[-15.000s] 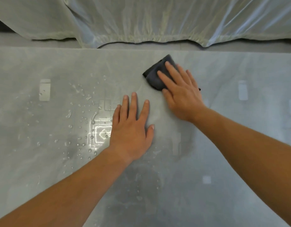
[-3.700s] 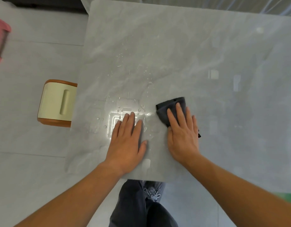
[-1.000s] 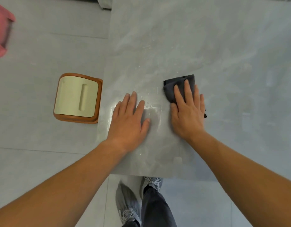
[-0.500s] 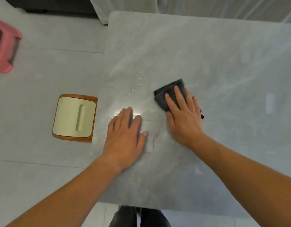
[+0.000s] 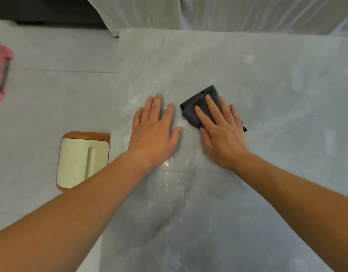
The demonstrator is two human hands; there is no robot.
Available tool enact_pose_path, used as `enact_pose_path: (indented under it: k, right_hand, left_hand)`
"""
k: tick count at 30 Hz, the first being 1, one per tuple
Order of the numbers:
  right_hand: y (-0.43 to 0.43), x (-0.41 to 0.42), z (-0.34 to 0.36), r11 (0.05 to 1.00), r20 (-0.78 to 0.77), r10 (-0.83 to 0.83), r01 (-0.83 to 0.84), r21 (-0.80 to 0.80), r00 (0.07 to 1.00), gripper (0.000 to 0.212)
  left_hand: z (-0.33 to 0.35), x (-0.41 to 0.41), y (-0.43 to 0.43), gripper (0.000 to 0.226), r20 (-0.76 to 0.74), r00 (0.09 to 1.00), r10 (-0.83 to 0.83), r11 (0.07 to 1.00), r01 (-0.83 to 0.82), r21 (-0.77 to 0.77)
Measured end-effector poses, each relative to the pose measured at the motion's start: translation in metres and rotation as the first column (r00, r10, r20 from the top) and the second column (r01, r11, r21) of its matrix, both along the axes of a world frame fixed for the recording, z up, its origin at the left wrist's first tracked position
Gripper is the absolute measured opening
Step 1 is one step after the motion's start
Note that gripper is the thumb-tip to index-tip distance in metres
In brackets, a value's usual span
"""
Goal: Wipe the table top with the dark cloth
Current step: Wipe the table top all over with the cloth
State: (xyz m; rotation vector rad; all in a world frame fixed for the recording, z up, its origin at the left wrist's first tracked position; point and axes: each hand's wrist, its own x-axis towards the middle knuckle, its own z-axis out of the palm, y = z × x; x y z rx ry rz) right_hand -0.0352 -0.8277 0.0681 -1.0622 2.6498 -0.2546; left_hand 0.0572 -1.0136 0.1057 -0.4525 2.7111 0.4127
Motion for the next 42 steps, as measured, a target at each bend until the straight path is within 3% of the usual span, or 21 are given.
enact_pose_path:
  k: [3,9,11,14,16,18,23,30,34,37,42]
  right_hand:
    - [0.003,-0.022,0.001,0.999,0.031,0.033,-0.034,0.030,0.999,0.056]
    - [-0.063,-0.101,0.003,0.926,0.067,-0.378,0.377,0.021,0.923,0.056]
    - [-0.069,-0.091,0.005,0.940,0.053,-0.342,0.341,0.019,0.938,0.056]
    - [-0.054,-0.060,0.008,0.996,0.025,-0.061,0.059,0.060,0.998,0.057]
    - [-0.045,-0.064,0.009,0.994,0.051,0.034,-0.039,0.104,0.998,0.058]
    - [-0.054,-0.083,0.008,0.995,0.036,-0.008,0.004,0.103,0.999,0.059]
    - [-0.109,-0.118,0.005,0.952,0.053,-0.306,0.304,0.046,0.951,0.057]
    - [-0.079,-0.086,0.022,0.996,0.143,-0.088,0.087,0.009,0.986,0.056]
    - [-0.079,-0.103,0.040,0.898,0.234,-0.317,0.371,-0.239,0.919,0.049]
    - [-0.087,-0.115,0.047,0.819,0.289,-0.477,0.539,-0.197,0.830,0.044]
    - [-0.094,-0.123,0.050,0.724,0.396,-0.605,0.684,-0.086,0.690,0.059]
  left_hand:
    - [-0.003,-0.010,-0.012,0.066,0.032,0.999,-0.019,1.000,0.019,-0.006]
    - [-0.003,-0.007,-0.018,0.068,0.000,0.999,-0.039,0.999,0.039,-0.001]
    - [-0.004,-0.008,-0.020,0.067,-0.012,0.999,-0.035,0.999,0.035,0.004]
    - [-0.006,-0.008,-0.023,0.066,-0.014,0.999,-0.040,0.999,0.040,0.004]
    - [-0.006,-0.007,-0.025,0.066,-0.017,0.999,-0.046,0.999,0.046,0.014]
    - [-0.007,-0.006,-0.027,0.064,-0.021,0.998,-0.053,0.998,0.053,0.022]
    - [-0.008,-0.007,-0.032,0.060,-0.025,0.998,-0.056,0.998,0.057,0.039]
    - [-0.004,-0.010,-0.032,0.055,-0.005,0.999,-0.039,0.998,0.039,0.054]
    - [-0.001,-0.012,-0.033,0.053,0.004,0.999,-0.038,0.998,0.037,0.053]
    - [0.000,-0.013,-0.035,0.052,0.013,0.999,-0.036,0.998,0.035,0.057]
    - [-0.002,-0.013,-0.035,0.052,0.002,0.999,-0.032,0.998,0.032,0.062]
